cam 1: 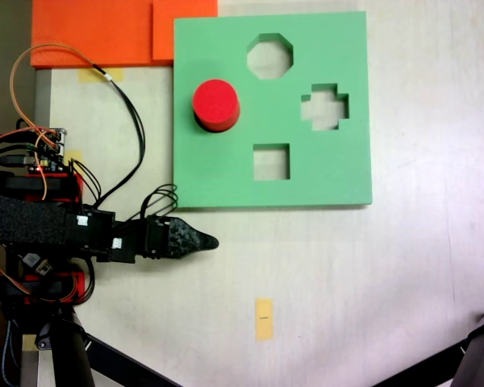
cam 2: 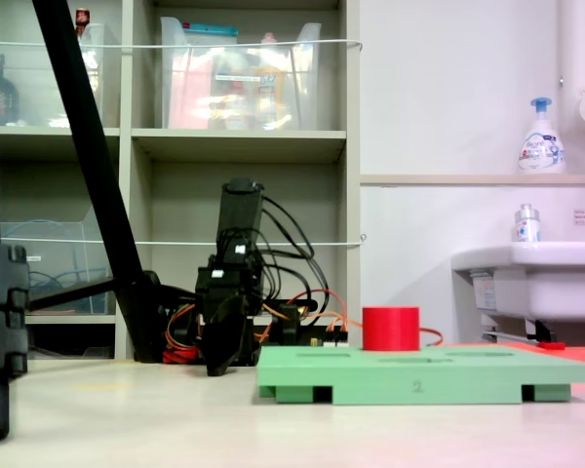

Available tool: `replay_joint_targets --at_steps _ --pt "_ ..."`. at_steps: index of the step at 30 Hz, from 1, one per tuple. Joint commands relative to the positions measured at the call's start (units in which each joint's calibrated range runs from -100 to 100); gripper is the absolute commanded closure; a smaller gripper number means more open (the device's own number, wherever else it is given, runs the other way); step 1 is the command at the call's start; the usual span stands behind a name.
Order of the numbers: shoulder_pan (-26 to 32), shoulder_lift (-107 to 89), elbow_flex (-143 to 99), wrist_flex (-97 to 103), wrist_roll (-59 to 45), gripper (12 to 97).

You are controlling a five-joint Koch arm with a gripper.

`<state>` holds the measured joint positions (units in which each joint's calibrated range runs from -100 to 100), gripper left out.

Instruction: Put the cylinder block into the corresponding hole

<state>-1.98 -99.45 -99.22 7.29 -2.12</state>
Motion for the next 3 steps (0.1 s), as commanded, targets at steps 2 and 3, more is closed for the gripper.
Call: replay_joint_targets --at_steps 2,3 --pt "0.24 -0.55 -0.78 -5.51 -0.20 59.6" --pt "0.24 -0.55 -0.78 -5.51 -0.20 59.6"
